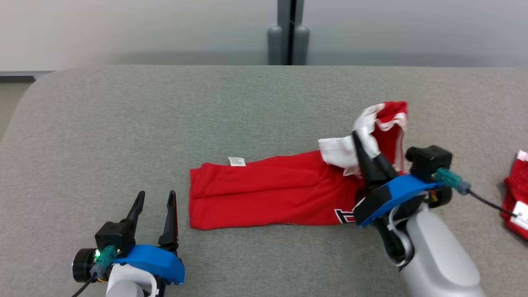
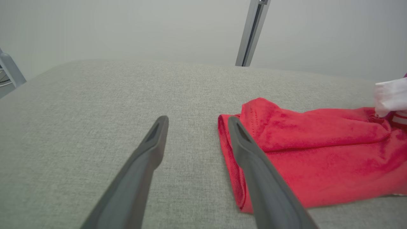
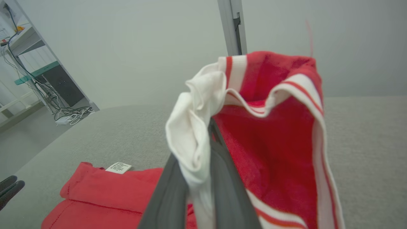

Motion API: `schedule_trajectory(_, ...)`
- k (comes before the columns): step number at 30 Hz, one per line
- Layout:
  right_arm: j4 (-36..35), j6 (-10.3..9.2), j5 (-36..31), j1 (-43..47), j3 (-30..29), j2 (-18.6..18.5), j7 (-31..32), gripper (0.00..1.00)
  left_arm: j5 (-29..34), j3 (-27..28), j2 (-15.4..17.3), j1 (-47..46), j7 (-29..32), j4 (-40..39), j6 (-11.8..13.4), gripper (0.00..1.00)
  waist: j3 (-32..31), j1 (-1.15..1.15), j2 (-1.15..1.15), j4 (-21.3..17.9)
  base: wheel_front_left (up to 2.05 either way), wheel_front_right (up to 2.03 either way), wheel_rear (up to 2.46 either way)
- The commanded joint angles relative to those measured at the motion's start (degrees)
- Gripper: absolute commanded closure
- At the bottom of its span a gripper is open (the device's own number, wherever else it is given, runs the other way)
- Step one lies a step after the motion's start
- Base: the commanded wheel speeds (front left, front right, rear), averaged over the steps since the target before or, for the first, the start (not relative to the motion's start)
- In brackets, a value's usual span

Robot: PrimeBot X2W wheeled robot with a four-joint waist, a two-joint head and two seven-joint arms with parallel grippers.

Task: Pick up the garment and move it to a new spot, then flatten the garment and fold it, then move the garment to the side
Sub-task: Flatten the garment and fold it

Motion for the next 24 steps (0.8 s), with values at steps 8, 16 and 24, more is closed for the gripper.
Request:
schedule_trajectory(8,-3.13,0.03,7.07,2.21,12.23,-0.19,3.59,1.00,0.57,-1.94,-0.79,0.44,-0.14,1.41,-0.47,0.00,-0.94,0.00,-0.01,7.88,0.00,0.00,0.00)
schedule_trajectory(16,2.36,0.03,10.27,-1.21,17.50,-0.17,3.07,1.00,0.36,-4.11,-1.19,-0.02,-0.14,2.21,-0.41,0.00,-1.03,0.00,-0.01,14.32,0.00,0.00,0.00)
schedule_trajectory(24,7.85,0.03,11.84,-5.07,20.47,-0.16,-0.96,0.00,0.19,-5.85,-1.38,-1.20,-0.14,2.44,-0.43,0.00,-0.90,0.00,-0.01,16.59,0.00,0.00,0.00)
